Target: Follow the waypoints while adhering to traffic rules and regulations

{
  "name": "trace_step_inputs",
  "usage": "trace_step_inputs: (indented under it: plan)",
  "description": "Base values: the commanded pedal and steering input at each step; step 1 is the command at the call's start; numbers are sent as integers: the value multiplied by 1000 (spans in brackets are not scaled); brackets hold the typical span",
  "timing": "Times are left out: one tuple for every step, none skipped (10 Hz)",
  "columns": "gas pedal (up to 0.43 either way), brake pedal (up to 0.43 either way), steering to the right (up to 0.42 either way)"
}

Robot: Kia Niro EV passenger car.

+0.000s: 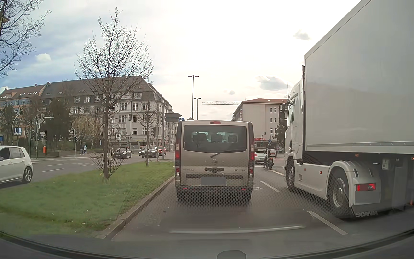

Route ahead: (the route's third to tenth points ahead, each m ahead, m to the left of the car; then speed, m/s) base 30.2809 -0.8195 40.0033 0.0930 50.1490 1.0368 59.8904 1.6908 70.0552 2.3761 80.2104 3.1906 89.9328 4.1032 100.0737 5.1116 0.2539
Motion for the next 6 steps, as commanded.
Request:
trace_step_inputs:
  plan:
    - [197, 0, -3]
    - [248, 0, -3]
    - [260, 0, -3]
    - [260, 0, -3]
    - [268, 0, -3]
    - [280, 0, -3]
